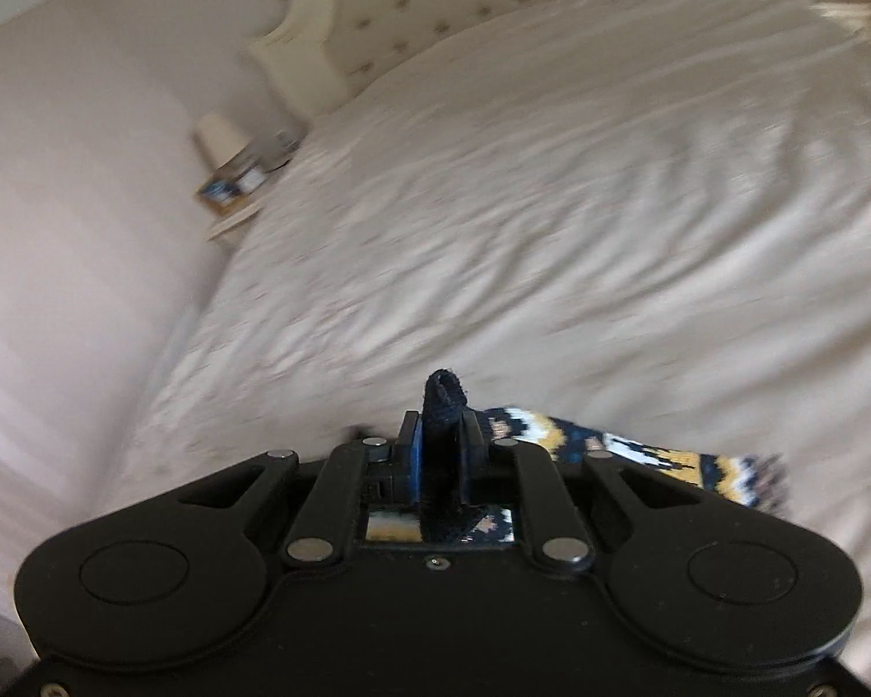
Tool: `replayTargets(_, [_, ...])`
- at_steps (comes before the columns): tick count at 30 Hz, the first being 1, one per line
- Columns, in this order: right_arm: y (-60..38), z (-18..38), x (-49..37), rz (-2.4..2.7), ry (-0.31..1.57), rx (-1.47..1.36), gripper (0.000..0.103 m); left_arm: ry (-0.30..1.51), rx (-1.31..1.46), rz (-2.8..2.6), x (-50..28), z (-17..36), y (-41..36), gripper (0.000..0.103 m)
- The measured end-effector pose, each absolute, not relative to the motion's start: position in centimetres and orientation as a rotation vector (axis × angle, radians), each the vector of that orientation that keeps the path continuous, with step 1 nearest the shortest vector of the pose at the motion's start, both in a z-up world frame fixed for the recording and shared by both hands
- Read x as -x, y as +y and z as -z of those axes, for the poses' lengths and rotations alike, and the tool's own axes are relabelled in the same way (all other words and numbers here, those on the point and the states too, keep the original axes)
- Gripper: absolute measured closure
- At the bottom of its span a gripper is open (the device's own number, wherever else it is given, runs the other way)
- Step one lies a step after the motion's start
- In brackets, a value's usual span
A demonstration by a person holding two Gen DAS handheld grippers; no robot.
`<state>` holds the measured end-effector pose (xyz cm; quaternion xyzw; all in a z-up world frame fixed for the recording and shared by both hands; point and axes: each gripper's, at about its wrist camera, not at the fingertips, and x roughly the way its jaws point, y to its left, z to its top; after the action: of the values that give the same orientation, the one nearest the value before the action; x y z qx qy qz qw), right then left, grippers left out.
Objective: Fold small clothes
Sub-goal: 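Carry the sleeve across the sweater body with the right tool and release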
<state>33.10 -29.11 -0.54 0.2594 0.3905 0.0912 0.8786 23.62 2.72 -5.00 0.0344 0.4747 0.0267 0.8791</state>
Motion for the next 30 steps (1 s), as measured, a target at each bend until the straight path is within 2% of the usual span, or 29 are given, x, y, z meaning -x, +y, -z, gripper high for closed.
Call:
replayTargets(10, [-11.9, 7.6, -37.1, -0.266, 0.956, -0.504, 0.084, 1.015, -0.113, -0.107, -24.5, 6.3, 12.7, 0.044])
replayTargets(20, [-3.9, 10.8, -38.3, -0.298, 1.027, -0.492, 0.083, 1.058, -0.082, -0.125, -25.1, 7.7, 16.1, 0.044])
replayTargets(23, [-2.9, 11.1, -38.5, -0.294, 1.017, -0.445, 0.066, 1.057, -0.088, -0.112, -25.8, 7.8, 15.5, 0.044])
replayTargets(24, [-2.9, 11.2, -38.5, -0.289, 1.015, -0.441, 0.053, 1.056, -0.089, -0.109, -26.1, 7.8, 15.3, 0.044])
replayTargets(25, [-3.4, 11.2, -38.4, -0.293, 1.01, -0.453, 0.049, 1.055, -0.089, -0.105, -26.3, 7.9, 15.1, 0.044])
replayTargets(26, [-3.8, 11.1, -38.2, -0.295, 1.002, -0.461, 0.046, 1.051, -0.089, -0.102, -26.6, 7.8, 14.8, 0.044])
replayTargets(30, [-7.7, 10.4, -36.6, -0.26, 0.973, -0.453, 0.046, 1.043, -0.09, -0.091, -27.7, 7.7, 13.3, 0.044])
